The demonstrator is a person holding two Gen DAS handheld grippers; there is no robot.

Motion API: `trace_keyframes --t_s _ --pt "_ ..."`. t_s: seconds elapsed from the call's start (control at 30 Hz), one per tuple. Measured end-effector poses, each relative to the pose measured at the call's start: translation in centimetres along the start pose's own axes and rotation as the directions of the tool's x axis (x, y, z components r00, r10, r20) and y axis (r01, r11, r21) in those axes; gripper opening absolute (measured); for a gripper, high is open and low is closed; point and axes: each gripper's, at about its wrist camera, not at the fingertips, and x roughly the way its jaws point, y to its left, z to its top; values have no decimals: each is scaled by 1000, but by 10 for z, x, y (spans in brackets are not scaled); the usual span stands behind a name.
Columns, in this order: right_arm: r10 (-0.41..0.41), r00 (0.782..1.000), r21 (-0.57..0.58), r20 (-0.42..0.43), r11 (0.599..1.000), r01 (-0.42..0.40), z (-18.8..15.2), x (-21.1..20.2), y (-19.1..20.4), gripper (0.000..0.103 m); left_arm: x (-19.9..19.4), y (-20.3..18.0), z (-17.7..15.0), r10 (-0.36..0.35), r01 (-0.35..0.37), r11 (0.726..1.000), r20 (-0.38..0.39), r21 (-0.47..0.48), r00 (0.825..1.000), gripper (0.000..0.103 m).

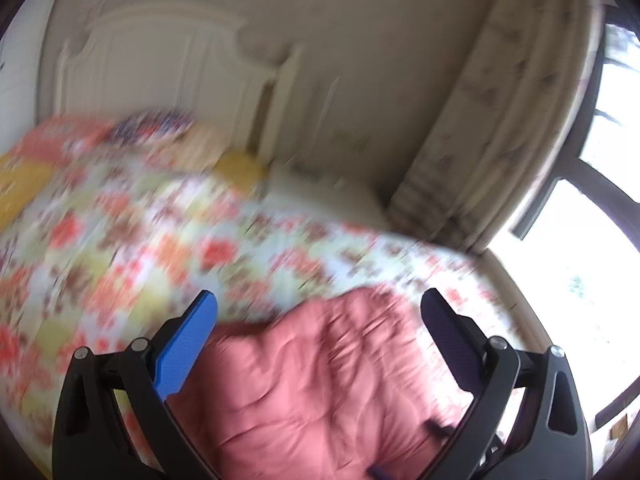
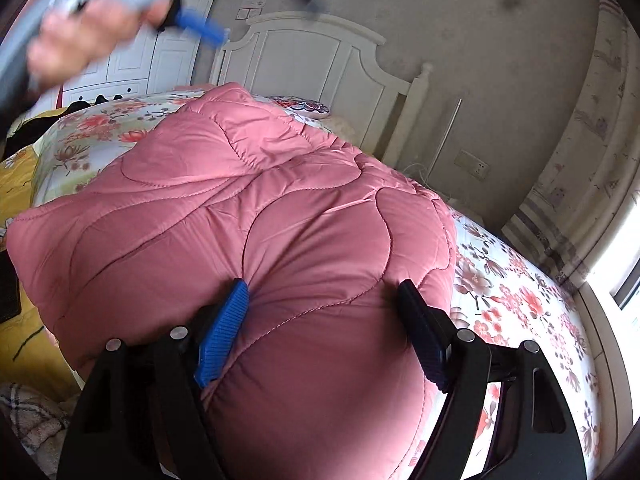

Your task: Fold large clothes

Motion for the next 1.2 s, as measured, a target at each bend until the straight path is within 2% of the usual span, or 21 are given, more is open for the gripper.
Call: trace_keyframes --t_s 0.03,0.13,0.2,0.23,0.27,0.3,0.33,0.37,0.4,0.47,0.53,0.7,0.73,0.83,0.9,0.97,1.0,1.07,1.13,1.17,1.2 --pt "0 1000 1 1 1000 0 0 0 0 75 6 -4 1 -1 1 1000 -4 11 1000 101" --pt "0 1000 4 4 1000 0 -1 0 -1 75 45 -3 -16 36 -35 999 -103 15 994 101" --pt "1 1000 4 5 1000 -1 -1 0 -2 75 74 11 -35 111 -109 994 -160 26 981 101" --pt "1 1000 4 6 1000 -1 -2 0 -2 75 95 22 -48 206 -197 978 -186 62 961 101" --pt "3 1000 6 7 1000 -3 -2 0 -2 75 121 37 -64 292 -275 956 -241 101 926 101" --pt "6 1000 8 9 1000 -6 -2 0 -2 75 132 55 -74 237 -234 971 -294 48 926 101" --pt "11 1000 11 12 1000 -11 -2 0 -2 75 134 69 -74 174 -193 981 -315 -30 933 101" --pt "23 1000 13 16 1000 -23 -2 -1 -2 75 131 79 -72 153 -189 978 -318 -87 936 101" --pt "19 1000 7 10 1000 -19 -1 0 0 75 129 82 -71 166 -205 974 -318 -95 934 101" --pt "10 1000 -4 14 1000 -10 -1 1 2 75 130 73 -73 212 -230 973 -313 -20 926 101" --pt "16 1000 2 13 1000 -16 -2 0 1 75 128 65 -77 249 -256 966 -293 14 923 101" --pt "15 1000 41 -14 999 -14 6 -12 -5 75 128 63 -80 267 -271 962 -281 24 922 101" --pt "17 1000 49 -4 999 -17 9 -18 -5 74 129 71 -77 259 -266 964 -283 14 923 101" --pt "-1 994 82 111 997 -8 15 -45 -10 74 130 74 -76 248 -259 966 -286 -2 926 101" --pt "10 991 90 132 996 -22 14 -46 -10 74 129 74 -77 250 -261 965 -282 -1 926 101" --pt "51 998 61 35 997 -53 7 -26 -3 78 129 73 -76 246 -257 966 -283 -1 927 101" --pt "50 999 28 -8 998 -50 -1 -13 5 80 130 73 -75 250 -261 965 -295 2 922 101" --pt "17 999 -11 28 1000 -17 -8 -11 11 80 125 69 -71 277 -285 958 -304 19 912 101" --pt "24 1000 -2 14 1000 -24 -6 -11 9 80 106 58 -65 354 -353 934 -271 52 895 101" --pt "26 1000 -6 7 1000 -26 -5 -12 9 80 91 51 -63 380 -380 924 -242 50 893 101" --pt "25 1000 -6 9 1000 -25 -5 -12 8 80 71 42 -61 388 -390 920 -202 34 899 101"
